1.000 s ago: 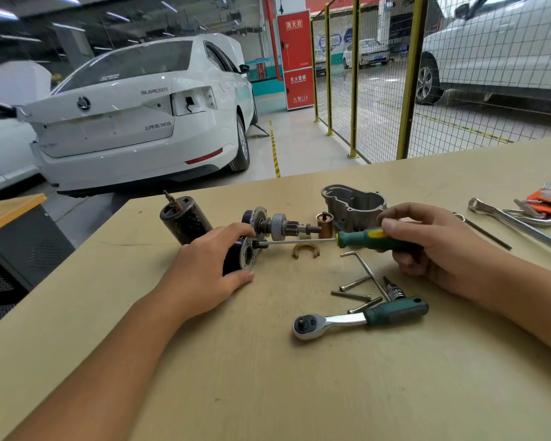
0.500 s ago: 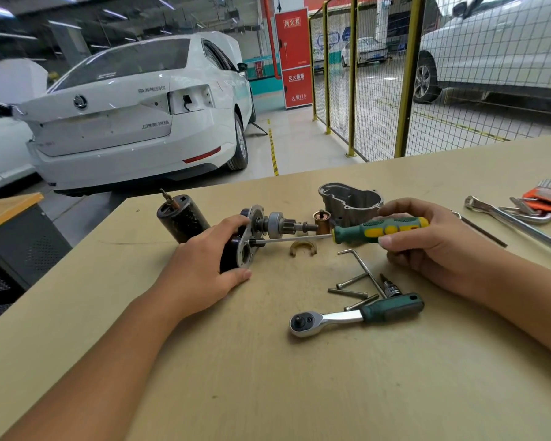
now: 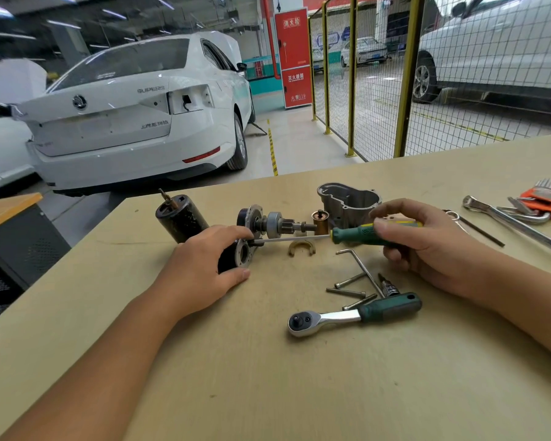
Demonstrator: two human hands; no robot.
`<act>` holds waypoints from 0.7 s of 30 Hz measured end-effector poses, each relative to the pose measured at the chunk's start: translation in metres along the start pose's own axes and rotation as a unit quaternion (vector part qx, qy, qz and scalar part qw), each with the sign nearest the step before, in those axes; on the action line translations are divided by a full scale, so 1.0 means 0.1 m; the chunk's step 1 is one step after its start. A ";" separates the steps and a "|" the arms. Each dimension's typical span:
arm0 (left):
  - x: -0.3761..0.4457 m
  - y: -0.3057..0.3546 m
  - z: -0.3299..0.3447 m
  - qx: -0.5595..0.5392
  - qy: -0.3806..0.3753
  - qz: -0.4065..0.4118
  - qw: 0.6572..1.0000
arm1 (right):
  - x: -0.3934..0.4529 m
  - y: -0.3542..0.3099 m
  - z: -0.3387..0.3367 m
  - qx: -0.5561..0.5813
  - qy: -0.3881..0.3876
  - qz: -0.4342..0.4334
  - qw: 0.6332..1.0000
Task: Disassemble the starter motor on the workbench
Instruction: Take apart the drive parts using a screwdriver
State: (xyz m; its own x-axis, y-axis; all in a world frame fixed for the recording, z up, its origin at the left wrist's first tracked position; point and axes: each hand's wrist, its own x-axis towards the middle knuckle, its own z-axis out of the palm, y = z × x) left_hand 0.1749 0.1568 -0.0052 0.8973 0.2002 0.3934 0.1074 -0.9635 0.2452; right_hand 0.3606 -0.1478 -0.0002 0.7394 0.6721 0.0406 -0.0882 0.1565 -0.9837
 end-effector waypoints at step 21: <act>-0.01 0.04 -0.02 -0.008 0.000 -0.009 1.000 | 0.02 0.06 -0.08 -0.005 -0.005 -0.015 1.000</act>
State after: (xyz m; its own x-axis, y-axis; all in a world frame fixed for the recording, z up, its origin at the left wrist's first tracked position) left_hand 0.1737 0.1527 -0.0027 0.8953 0.2172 0.3890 0.1163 -0.9567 0.2667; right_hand 0.3669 -0.1517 -0.0071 0.7344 0.6748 0.0729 -0.0582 0.1696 -0.9838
